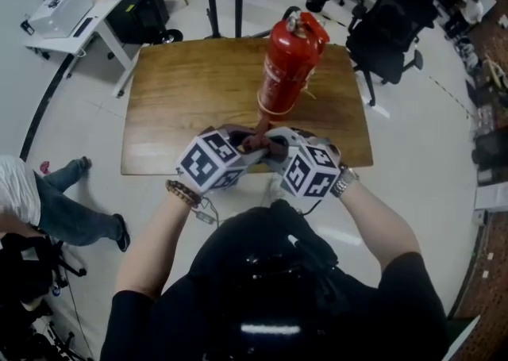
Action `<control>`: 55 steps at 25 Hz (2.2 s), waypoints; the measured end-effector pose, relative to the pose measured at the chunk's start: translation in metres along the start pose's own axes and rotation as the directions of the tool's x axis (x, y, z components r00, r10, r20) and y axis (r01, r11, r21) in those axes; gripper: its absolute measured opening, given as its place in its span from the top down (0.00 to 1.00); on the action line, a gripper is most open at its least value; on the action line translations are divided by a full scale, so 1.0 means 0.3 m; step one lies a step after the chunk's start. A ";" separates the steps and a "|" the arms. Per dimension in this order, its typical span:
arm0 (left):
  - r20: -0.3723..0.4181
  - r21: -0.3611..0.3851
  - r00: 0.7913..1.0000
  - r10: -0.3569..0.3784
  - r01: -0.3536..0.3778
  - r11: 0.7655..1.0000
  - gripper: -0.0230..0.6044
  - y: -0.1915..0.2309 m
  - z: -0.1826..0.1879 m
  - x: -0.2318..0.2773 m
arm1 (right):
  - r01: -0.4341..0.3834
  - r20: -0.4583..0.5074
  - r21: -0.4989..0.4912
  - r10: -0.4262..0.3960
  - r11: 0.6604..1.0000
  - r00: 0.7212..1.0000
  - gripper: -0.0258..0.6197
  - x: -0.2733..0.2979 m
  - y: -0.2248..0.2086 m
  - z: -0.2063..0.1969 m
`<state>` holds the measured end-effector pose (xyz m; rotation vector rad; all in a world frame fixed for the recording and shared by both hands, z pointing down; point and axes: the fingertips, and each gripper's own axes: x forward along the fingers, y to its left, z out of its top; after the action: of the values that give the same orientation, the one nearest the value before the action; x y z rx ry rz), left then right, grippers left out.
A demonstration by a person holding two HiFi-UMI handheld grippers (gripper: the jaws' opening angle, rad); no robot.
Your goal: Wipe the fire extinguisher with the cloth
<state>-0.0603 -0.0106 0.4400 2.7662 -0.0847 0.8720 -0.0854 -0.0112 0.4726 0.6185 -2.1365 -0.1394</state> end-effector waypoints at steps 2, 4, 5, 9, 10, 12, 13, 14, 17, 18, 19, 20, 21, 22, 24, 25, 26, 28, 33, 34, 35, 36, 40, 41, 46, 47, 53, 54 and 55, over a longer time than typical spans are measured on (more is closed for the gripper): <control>-0.001 0.028 1.000 0.023 -0.023 0.999 0.80 0.011 0.017 -0.008 | 0.032 0.010 0.047 -0.033 0.998 0.999 0.73 -0.007 -0.028 -0.001; 0.004 0.048 0.998 0.059 -0.059 0.997 0.81 0.033 0.045 -0.016 | 0.060 0.021 0.105 -0.063 0.993 0.998 0.68 -0.018 -0.066 -0.009; 0.010 0.056 0.997 0.078 -0.079 0.995 0.81 0.045 0.063 -0.021 | 0.075 0.030 0.132 -0.079 0.988 0.996 0.64 -0.027 -0.089 -0.013; 0.030 0.097 0.987 0.157 -0.159 0.982 0.81 0.094 0.142 -0.049 | 0.129 0.085 0.226 -0.152 0.965 0.985 0.57 -0.085 -0.185 -0.021; 0.033 0.109 0.983 0.181 -0.184 0.977 0.81 0.110 0.161 -0.057 | 0.137 0.097 0.248 -0.165 0.959 0.981 0.56 -0.100 -0.207 -0.029; 0.044 0.113 0.973 0.228 -0.232 0.966 0.81 0.144 0.199 -0.074 | 0.139 0.113 0.283 -0.178 0.949 0.978 0.55 -0.126 -0.238 -0.057; 0.054 0.104 0.966 0.253 -0.257 0.961 0.81 0.162 0.219 -0.085 | 0.138 0.112 0.294 -0.177 0.946 0.978 0.55 -0.137 -0.245 -0.079; 0.069 0.091 0.958 0.278 -0.284 0.954 0.81 0.181 0.243 -0.098 | 0.137 0.104 0.297 -0.175 0.945 0.979 0.55 -0.146 -0.248 -0.106; 0.136 0.028 0.930 0.342 -0.349 0.937 0.81 0.231 0.331 -0.146 | 0.120 0.089 0.305 -0.153 0.945 0.984 0.55 -0.166 -0.242 -0.187; 0.160 0.007 0.920 0.358 -0.364 0.931 0.81 0.241 0.365 -0.160 | 0.109 0.090 0.311 -0.143 0.944 0.986 0.55 -0.171 -0.237 -0.210; 0.183 -0.009 0.909 0.373 -0.378 0.926 0.81 0.247 0.399 -0.173 | 0.100 0.091 0.315 -0.135 0.944 0.987 0.55 -0.175 -0.233 -0.232; 0.203 -0.021 0.898 0.389 -0.393 0.919 0.81 0.253 0.431 -0.185 | 0.091 0.093 0.319 -0.127 0.943 0.988 0.55 -0.179 -0.230 -0.251; 0.219 -0.030 0.888 0.405 -0.408 0.912 0.81 0.259 0.461 -0.195 | 0.085 0.094 0.323 -0.121 0.943 0.988 0.55 -0.183 -0.230 -0.266; 0.230 -0.035 0.878 0.419 -0.423 0.905 0.81 0.264 0.489 -0.204 | 0.080 0.096 0.329 -0.117 0.941 0.988 0.55 -0.188 -0.232 -0.278; 0.240 -0.041 0.862 0.446 -0.450 0.892 0.81 0.270 0.536 -0.212 | 0.075 0.097 0.342 -0.114 0.937 0.989 0.60 -0.201 -0.237 -0.297; 0.243 -0.044 0.855 0.458 -0.461 0.886 0.81 0.273 0.557 -0.213 | 0.071 0.098 0.346 -0.111 0.936 0.989 0.62 -0.207 -0.235 -0.306; 0.245 -0.048 0.849 0.468 -0.472 0.880 0.81 0.276 0.578 -0.211 | 0.064 0.101 0.345 -0.104 0.936 0.989 0.62 -0.210 -0.229 -0.315; 0.246 -0.056 0.837 0.489 -0.491 0.869 0.81 0.283 0.616 -0.204 | 0.039 0.109 0.332 -0.080 0.942 0.991 0.67 -0.213 -0.205 -0.330; 0.221 -0.094 0.813 0.539 -0.533 0.841 0.81 0.310 0.668 -0.170 | -0.027 0.132 0.317 -0.016 0.948 0.991 0.71 -0.223 -0.149 -0.379; 0.207 -0.099 0.809 0.550 -0.542 0.835 0.81 0.318 0.670 -0.156 | -0.033 0.138 0.317 -0.012 0.948 0.990 0.71 -0.230 -0.151 -0.385; 0.190 -0.101 0.805 0.561 -0.553 0.827 0.81 0.326 0.670 -0.140 | -0.037 0.145 0.317 -0.010 0.948 0.989 0.71 -0.237 -0.155 -0.389; 0.171 -0.102 0.801 0.574 -0.565 0.819 0.81 0.333 0.666 -0.124 | -0.040 0.152 0.317 -0.009 0.948 0.988 0.71 -0.243 -0.159 -0.392; 0.111 -0.098 0.781 0.615 -0.607 0.789 0.81 0.348 0.661 -0.086 | -0.049 0.170 0.324 -0.007 0.945 0.985 0.71 -0.254 -0.168 -0.407; 0.100 -0.090 0.778 0.620 -0.614 0.784 0.81 0.349 0.666 -0.085 | -0.050 0.174 0.329 -0.009 0.943 0.985 0.71 -0.256 -0.168 -0.408; 0.040 -0.057 0.763 0.645 -0.643 0.764 0.81 0.354 0.654 -0.075 | -0.045 0.189 0.343 -0.022 0.938 0.982 0.73 -0.259 -0.177 -0.400; 0.030 -0.038 0.756 0.653 -0.652 0.757 0.82 0.354 0.647 -0.073 | -0.037 0.189 0.349 -0.032 0.936 0.981 0.74 -0.257 -0.183 -0.397; -0.008 0.033 0.730 0.683 -0.683 0.730 0.82 0.375 0.587 -0.079 | 0.027 0.116 0.411 -0.081 0.911 0.990 0.91 -0.217 -0.225 -0.376; -0.004 0.032 0.734 0.679 -0.678 0.734 0.82 0.378 0.583 -0.078 | 0.032 0.099 0.422 -0.082 0.906 0.992 0.92 -0.208 -0.231 -0.373; 0.002 0.032 0.739 0.674 -0.673 0.739 0.82 0.381 0.582 -0.077 | 0.035 0.083 0.431 -0.078 0.902 0.993 0.93 -0.198 -0.234 -0.370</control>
<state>0.0036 -0.1642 0.3122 2.7590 -1.1502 1.0334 0.0573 -0.0302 0.4743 0.9457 -2.2618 0.2864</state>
